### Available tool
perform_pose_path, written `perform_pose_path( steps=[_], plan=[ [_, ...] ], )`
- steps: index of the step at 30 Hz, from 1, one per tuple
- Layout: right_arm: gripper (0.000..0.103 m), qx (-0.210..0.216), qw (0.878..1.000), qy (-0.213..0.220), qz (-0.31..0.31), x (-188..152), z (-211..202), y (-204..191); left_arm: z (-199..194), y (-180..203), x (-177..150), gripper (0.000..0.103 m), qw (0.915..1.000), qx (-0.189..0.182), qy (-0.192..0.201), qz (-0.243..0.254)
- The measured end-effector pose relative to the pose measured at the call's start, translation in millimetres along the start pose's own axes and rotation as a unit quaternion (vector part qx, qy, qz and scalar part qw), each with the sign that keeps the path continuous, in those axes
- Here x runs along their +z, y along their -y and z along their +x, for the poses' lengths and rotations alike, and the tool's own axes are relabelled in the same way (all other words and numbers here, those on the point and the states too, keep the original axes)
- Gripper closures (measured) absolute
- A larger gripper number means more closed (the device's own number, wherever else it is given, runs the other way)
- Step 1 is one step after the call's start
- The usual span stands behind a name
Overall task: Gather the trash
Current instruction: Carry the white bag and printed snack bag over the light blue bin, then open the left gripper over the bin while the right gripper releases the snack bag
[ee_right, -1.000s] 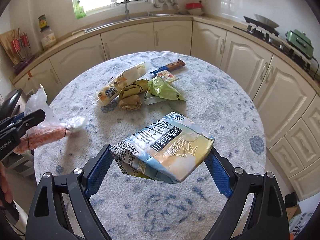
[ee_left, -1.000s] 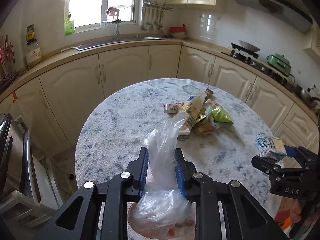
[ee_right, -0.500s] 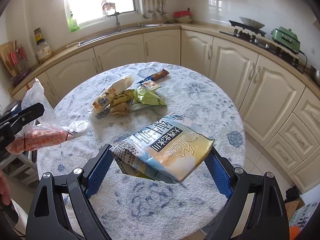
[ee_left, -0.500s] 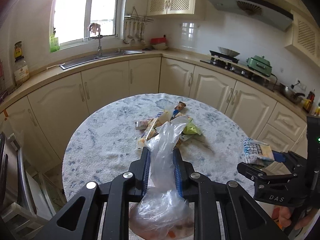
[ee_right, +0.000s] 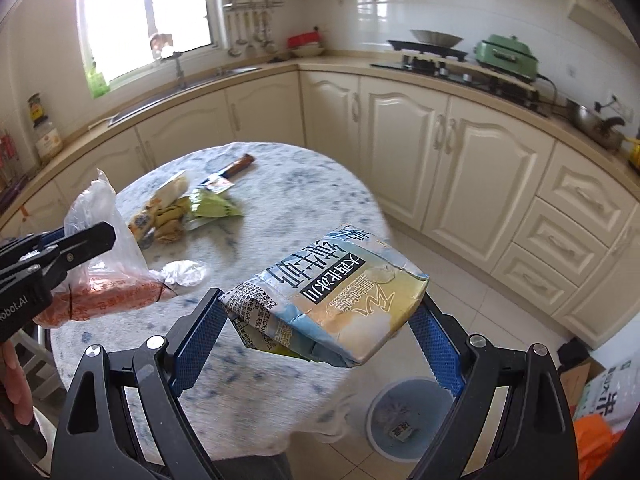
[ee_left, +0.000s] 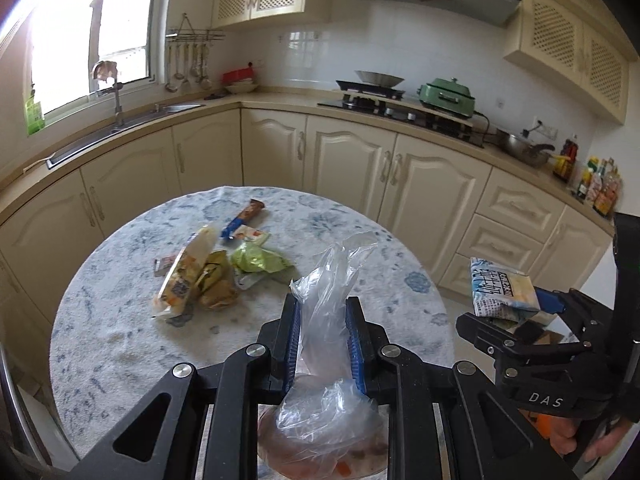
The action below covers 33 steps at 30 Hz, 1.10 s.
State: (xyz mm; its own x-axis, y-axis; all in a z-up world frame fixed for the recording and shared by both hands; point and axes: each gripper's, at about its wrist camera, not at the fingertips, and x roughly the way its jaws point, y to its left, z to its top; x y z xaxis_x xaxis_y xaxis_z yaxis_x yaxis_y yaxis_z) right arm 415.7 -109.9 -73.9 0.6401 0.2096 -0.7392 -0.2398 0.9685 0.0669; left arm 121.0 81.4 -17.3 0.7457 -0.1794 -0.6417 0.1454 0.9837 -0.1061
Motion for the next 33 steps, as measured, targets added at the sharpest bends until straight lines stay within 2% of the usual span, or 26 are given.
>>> perform_pose_path(
  steps=[5,12,17,23,33],
  plan=[
    [0.012,-0.038,0.999,-0.002,0.034,-9.7,-9.2,42.9,33.9,38.8,10.3,0.085,0.9985,-0.040,-0.021,0.031],
    [0.012,-0.090,0.993,-0.011,0.082,-29.5,-20.3,103.1,80.9,91.9,22.3,0.085,0.9920,-0.089,-0.050,0.075],
    [0.012,-0.115,0.987,-0.019,0.115,-42.9,-22.3,139.7,122.2,125.8,32.1,0.085,0.9863,-0.107,-0.070,0.104],
    [0.012,-0.140,0.978,-0.037,0.149,-64.9,-17.2,174.6,168.5,165.1,36.9,0.085,0.9762,-0.135,-0.108,0.131],
    [0.012,-0.167,0.964,-0.071,0.196,-98.7,-9.0,220.7,252.9,229.9,48.5,0.085,0.9577,-0.155,-0.172,0.171]
  ],
)
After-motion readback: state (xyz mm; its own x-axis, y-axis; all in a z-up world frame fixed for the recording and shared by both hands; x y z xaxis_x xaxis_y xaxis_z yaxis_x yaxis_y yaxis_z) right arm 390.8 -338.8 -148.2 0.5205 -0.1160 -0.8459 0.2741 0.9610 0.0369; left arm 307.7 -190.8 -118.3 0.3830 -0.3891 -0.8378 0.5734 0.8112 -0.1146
